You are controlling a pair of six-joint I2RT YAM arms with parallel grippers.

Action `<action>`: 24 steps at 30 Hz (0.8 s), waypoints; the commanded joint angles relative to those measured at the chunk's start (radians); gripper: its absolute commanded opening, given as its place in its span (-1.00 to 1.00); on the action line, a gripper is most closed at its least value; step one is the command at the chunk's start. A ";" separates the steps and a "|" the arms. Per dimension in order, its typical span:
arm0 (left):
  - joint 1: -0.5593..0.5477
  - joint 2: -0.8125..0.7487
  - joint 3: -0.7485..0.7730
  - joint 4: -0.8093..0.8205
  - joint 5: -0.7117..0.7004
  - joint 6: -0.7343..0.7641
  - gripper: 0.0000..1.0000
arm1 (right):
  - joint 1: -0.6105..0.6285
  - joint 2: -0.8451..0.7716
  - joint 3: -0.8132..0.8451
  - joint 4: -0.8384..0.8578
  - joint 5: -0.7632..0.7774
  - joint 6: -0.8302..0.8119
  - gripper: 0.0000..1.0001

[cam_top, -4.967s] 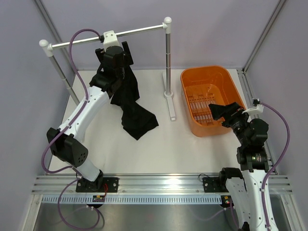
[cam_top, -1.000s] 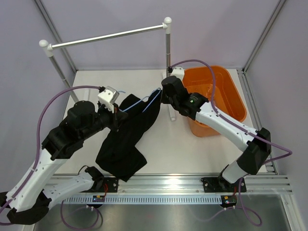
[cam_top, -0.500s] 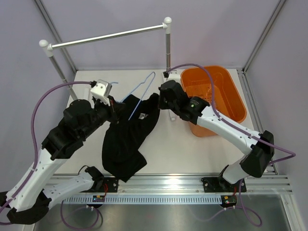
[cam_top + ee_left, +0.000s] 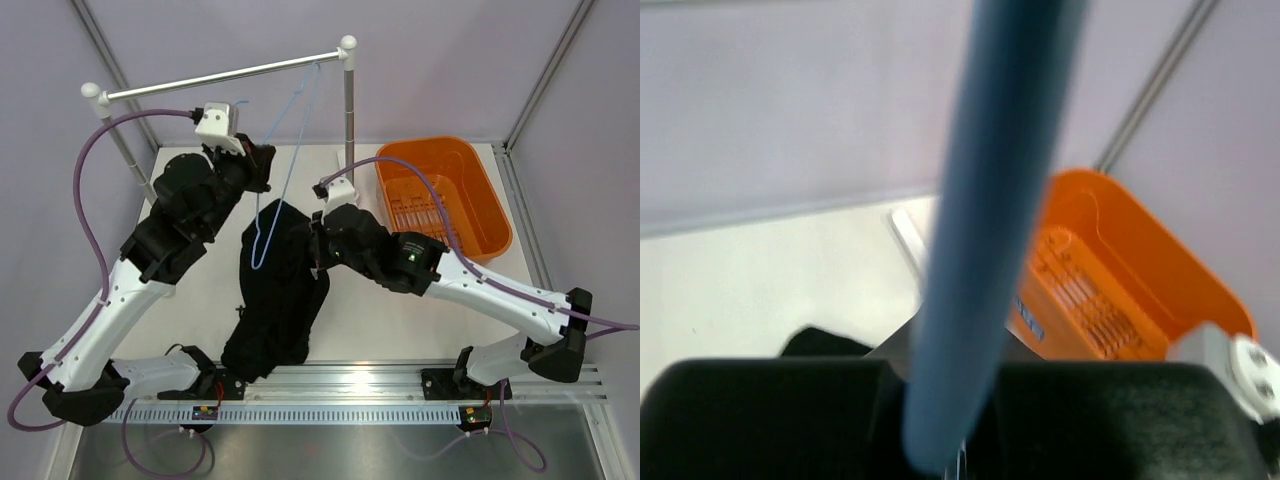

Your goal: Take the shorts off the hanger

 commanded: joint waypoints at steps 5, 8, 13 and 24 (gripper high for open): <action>-0.003 0.002 0.221 -0.005 -0.160 0.071 -1.00 | 0.001 -0.066 0.219 -0.098 0.226 -0.101 -1.00; -0.003 -0.068 0.141 -0.015 -0.161 0.057 -1.00 | -0.049 -0.006 0.441 -0.175 0.301 -0.190 -1.00; -0.003 -0.176 0.022 -0.094 -0.161 0.046 -1.00 | -0.310 0.088 0.912 -0.265 0.363 -0.336 -1.00; -0.003 -0.268 -0.113 -0.188 -0.111 0.022 -1.00 | -0.646 -0.009 0.729 0.216 0.463 -0.532 -1.00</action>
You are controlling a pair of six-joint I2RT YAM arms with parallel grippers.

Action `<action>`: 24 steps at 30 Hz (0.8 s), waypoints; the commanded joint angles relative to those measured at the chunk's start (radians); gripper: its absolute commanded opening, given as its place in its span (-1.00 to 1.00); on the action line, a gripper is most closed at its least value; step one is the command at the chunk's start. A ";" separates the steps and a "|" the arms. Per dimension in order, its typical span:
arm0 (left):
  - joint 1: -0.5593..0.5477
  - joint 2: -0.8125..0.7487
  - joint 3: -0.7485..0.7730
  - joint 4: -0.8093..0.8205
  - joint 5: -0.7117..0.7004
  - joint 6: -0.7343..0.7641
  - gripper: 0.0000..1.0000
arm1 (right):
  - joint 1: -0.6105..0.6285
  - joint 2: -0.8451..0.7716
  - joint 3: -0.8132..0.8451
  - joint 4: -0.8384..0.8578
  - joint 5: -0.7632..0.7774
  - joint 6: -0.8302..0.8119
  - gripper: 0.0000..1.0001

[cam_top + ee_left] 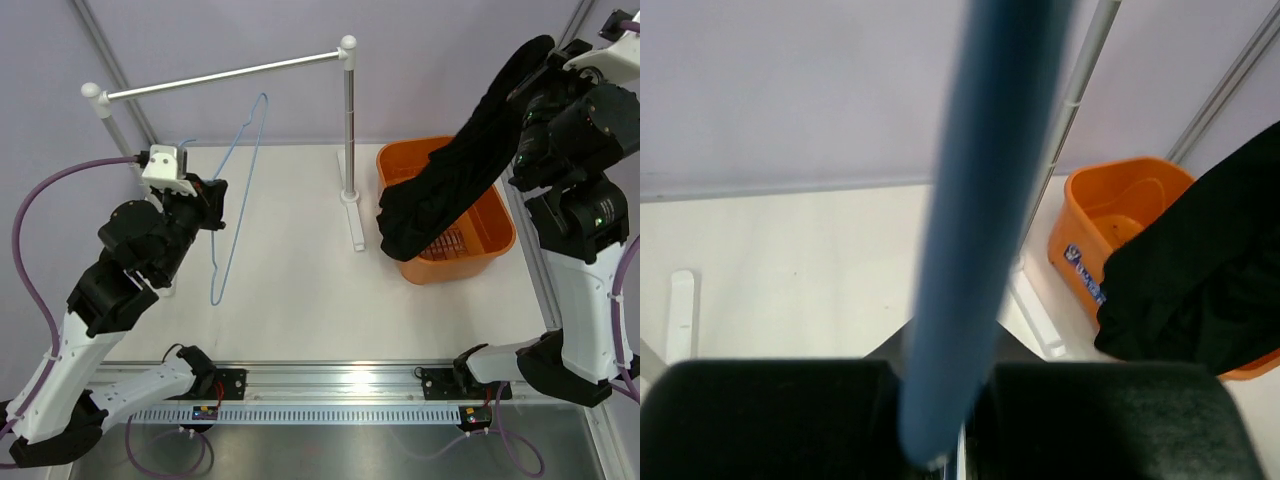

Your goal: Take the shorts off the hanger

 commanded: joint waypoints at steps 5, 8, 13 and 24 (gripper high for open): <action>-0.003 -0.029 -0.078 0.018 0.029 -0.019 -1.00 | -0.196 0.155 0.005 -0.021 -0.173 0.106 -1.00; -0.003 -0.022 -0.091 0.018 0.040 -0.025 -1.00 | -0.245 0.178 -0.096 -0.022 -0.253 0.160 -1.00; -0.003 -0.020 -0.104 0.020 0.043 -0.030 -1.00 | -0.301 0.230 -0.200 -0.084 -0.365 0.242 -1.00; -0.003 -0.005 -0.112 -0.029 0.028 -0.051 -1.00 | -0.336 0.156 -0.650 -0.086 -0.521 0.443 -0.71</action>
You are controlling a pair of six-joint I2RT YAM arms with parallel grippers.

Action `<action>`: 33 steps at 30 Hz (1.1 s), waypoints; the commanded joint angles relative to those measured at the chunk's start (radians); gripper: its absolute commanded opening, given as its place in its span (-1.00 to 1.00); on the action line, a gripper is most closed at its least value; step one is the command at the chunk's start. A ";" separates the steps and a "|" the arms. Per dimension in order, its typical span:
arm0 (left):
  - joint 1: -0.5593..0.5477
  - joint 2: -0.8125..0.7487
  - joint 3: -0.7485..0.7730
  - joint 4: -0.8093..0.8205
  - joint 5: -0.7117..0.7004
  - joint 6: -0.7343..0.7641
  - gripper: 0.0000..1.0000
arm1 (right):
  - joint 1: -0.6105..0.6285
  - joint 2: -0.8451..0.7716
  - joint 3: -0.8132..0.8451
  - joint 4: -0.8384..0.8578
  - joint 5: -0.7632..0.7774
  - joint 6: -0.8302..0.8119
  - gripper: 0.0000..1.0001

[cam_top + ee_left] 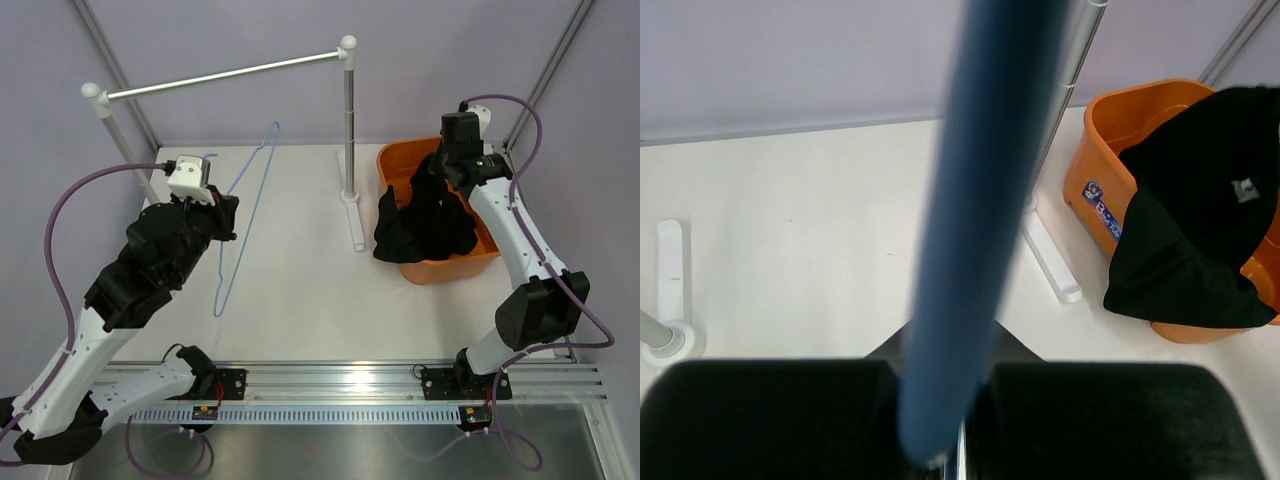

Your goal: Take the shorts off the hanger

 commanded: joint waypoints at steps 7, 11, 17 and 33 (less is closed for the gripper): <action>-0.003 0.069 0.043 -0.087 -0.020 -0.064 -1.00 | -0.020 -0.121 -0.311 0.138 -0.129 0.128 -0.10; -0.002 0.144 0.109 -0.162 -0.046 -0.081 -1.00 | -0.020 -0.123 -0.315 0.110 -0.155 0.117 0.28; 0.018 0.265 0.214 -0.215 -0.014 -0.081 -1.00 | -0.020 -0.236 -0.363 0.120 -0.192 0.111 0.47; 0.330 0.452 0.531 -0.225 0.441 0.012 -1.00 | -0.020 -0.466 -0.408 0.129 -0.246 0.088 0.61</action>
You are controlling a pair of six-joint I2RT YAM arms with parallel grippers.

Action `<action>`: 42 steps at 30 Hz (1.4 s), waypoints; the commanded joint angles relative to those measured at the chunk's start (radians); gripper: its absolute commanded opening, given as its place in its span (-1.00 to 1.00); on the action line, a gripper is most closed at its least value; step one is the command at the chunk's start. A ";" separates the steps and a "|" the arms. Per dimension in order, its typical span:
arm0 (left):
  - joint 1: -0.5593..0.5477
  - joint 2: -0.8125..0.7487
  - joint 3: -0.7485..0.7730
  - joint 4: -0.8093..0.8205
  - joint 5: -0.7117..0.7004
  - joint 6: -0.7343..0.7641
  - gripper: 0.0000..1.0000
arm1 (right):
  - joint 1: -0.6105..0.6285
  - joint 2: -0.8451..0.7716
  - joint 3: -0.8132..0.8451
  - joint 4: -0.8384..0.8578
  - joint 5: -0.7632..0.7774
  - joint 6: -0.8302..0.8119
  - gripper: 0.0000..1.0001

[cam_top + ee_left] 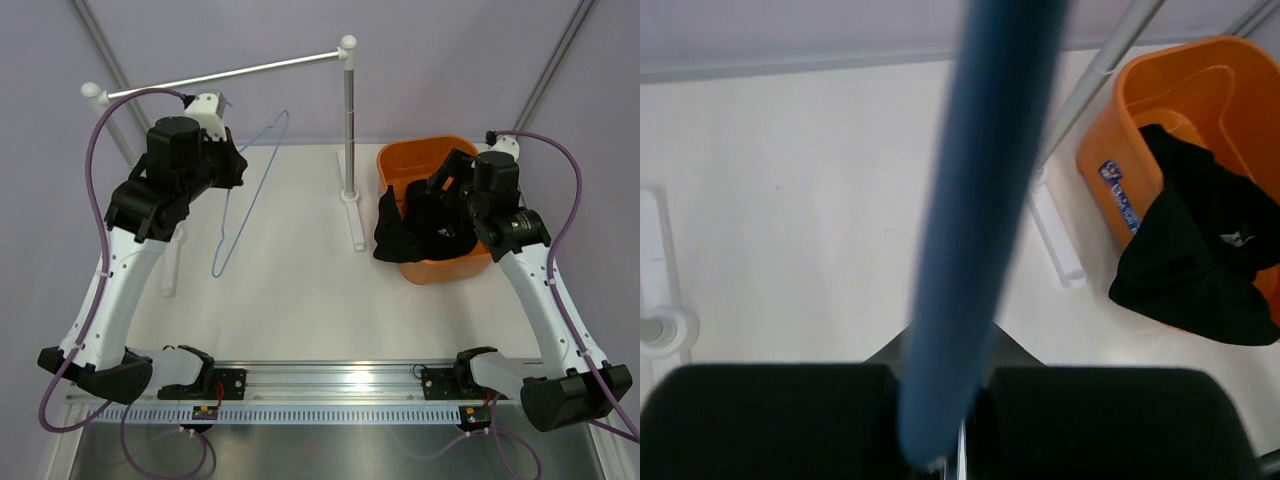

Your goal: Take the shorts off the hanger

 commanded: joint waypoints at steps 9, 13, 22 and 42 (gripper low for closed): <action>0.037 0.220 0.321 -0.005 0.015 -0.006 -1.00 | -0.002 -0.037 -0.017 0.047 -0.064 -0.024 0.61; 0.046 0.270 0.352 0.027 -0.034 -0.023 -1.00 | -0.004 -0.041 -0.026 0.048 -0.050 -0.045 0.62; 0.055 0.339 0.354 0.184 -0.184 -0.062 -1.00 | -0.002 -0.033 -0.049 0.068 -0.033 -0.062 0.62; 0.109 0.462 0.381 0.187 -0.175 -0.110 -1.00 | -0.004 -0.027 -0.073 0.068 -0.084 -0.058 0.62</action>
